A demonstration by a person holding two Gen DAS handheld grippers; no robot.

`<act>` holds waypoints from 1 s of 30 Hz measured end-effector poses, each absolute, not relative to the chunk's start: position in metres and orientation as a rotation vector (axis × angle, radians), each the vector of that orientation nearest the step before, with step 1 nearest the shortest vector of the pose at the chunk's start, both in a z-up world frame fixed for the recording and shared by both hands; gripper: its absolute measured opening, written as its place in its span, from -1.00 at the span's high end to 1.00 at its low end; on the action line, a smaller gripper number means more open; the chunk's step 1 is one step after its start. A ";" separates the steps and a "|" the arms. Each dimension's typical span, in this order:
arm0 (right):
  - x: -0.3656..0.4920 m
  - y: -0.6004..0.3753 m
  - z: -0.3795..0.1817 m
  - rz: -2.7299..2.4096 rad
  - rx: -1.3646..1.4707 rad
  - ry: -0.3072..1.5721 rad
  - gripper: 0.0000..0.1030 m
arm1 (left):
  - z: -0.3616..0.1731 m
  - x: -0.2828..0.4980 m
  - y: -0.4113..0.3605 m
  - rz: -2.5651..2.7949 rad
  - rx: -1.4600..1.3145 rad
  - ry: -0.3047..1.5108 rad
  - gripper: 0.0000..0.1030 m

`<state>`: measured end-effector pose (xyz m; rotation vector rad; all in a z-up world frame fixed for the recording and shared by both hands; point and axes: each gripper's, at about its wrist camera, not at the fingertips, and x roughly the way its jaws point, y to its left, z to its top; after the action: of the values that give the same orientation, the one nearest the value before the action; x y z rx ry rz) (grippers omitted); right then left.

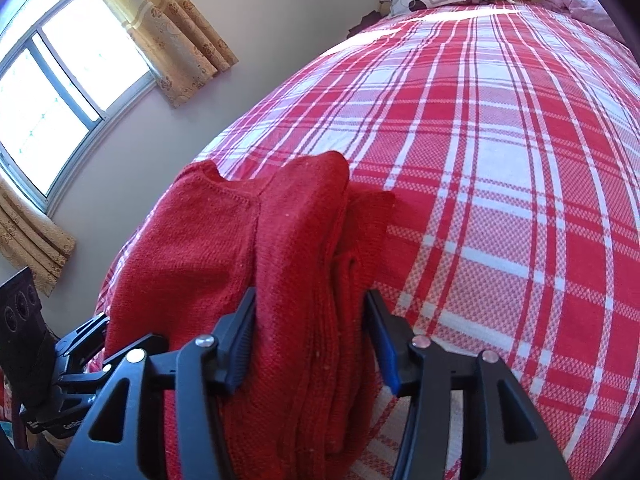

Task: Fold small clothes

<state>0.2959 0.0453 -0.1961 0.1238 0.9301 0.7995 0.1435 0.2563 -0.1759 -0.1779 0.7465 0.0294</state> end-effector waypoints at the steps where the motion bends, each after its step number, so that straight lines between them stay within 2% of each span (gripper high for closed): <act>1: 0.296 0.046 -0.196 0.790 0.121 0.932 -0.13 | -0.176 0.143 0.256 0.047 -0.173 0.746 -0.32; 6: 0.295 0.046 -0.196 0.743 0.085 0.923 -0.34 | -0.177 0.143 0.258 0.071 -0.176 0.745 -0.44; 8: 0.296 0.047 -0.196 0.725 0.077 0.929 -0.40 | -0.179 0.143 0.259 0.086 -0.174 0.742 -0.56; 12: 0.293 0.049 -0.194 0.677 0.052 0.921 -0.55 | -0.177 0.140 0.260 0.098 -0.185 0.747 -0.57; 17: 0.284 0.048 -0.190 0.651 0.043 0.906 -0.61 | -0.172 0.136 0.254 0.115 -0.136 0.746 -0.57; 20: 0.283 0.047 -0.192 0.626 0.038 0.902 -0.70 | -0.170 0.135 0.255 0.116 -0.152 0.745 -0.57; 30: 0.255 0.027 -0.155 0.573 0.055 0.788 -0.71 | -0.131 0.110 0.250 0.148 -0.132 0.640 -0.57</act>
<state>0.2551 0.0270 -0.1549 0.0552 0.7878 0.5730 0.1096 0.2498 -0.1310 -0.1324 0.6402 0.1481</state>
